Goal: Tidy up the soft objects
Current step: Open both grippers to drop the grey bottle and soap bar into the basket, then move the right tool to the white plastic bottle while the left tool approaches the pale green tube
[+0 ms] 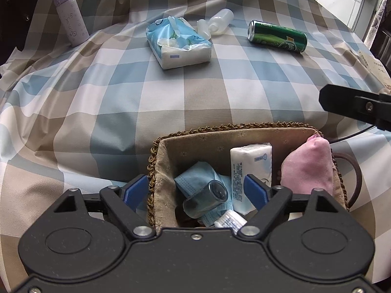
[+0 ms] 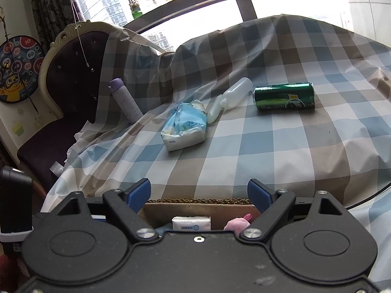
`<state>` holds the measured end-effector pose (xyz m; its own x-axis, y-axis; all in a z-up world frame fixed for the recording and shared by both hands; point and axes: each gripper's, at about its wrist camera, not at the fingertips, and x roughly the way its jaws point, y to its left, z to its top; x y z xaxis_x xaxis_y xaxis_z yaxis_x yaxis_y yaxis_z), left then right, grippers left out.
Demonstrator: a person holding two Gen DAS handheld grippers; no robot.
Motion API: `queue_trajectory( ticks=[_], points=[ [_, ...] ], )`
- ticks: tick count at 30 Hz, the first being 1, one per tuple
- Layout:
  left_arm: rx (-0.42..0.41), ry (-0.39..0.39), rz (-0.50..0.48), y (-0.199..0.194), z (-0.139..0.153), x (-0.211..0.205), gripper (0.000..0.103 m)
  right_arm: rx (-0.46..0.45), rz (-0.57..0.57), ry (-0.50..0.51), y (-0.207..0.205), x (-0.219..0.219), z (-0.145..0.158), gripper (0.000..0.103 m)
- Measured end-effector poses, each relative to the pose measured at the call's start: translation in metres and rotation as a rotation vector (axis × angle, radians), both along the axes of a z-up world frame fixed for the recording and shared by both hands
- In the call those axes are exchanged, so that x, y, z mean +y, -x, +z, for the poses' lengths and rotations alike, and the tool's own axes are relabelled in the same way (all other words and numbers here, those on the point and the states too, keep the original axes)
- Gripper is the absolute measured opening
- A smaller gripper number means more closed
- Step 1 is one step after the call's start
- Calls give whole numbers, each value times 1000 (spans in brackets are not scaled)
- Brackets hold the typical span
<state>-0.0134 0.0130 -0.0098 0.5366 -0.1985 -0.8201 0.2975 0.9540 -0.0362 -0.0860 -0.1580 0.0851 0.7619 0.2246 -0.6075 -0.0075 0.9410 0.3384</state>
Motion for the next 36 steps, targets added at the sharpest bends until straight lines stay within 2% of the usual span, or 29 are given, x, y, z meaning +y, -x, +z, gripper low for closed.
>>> queue_trajectory(
  ticks=[12,16,20,25,28,31,36],
  points=[
    [-88,4,-10,-22,19,0,82,60,-58,-32,-13,-9,-4,86],
    [-133,-2,-23,-38,26,-3,87,70,-76,-41,-17,-14,-3,86],
    [-200,-6,-19,-60,35,-6,89,82,-90,-40,-26,-19,-3,86],
    [-245,35,4,-93,43,-4,91,97,-102,-13,-39,-21,-1,86],
    [-304,38,43,-114,47,-3,99,112,-107,0,-48,-21,-1,86],
    [-356,31,67,-139,50,-1,99,132,-112,4,-59,-23,0,87],
    [-366,78,101,-182,56,5,99,138,-92,18,-82,-24,7,87]
  ],
)
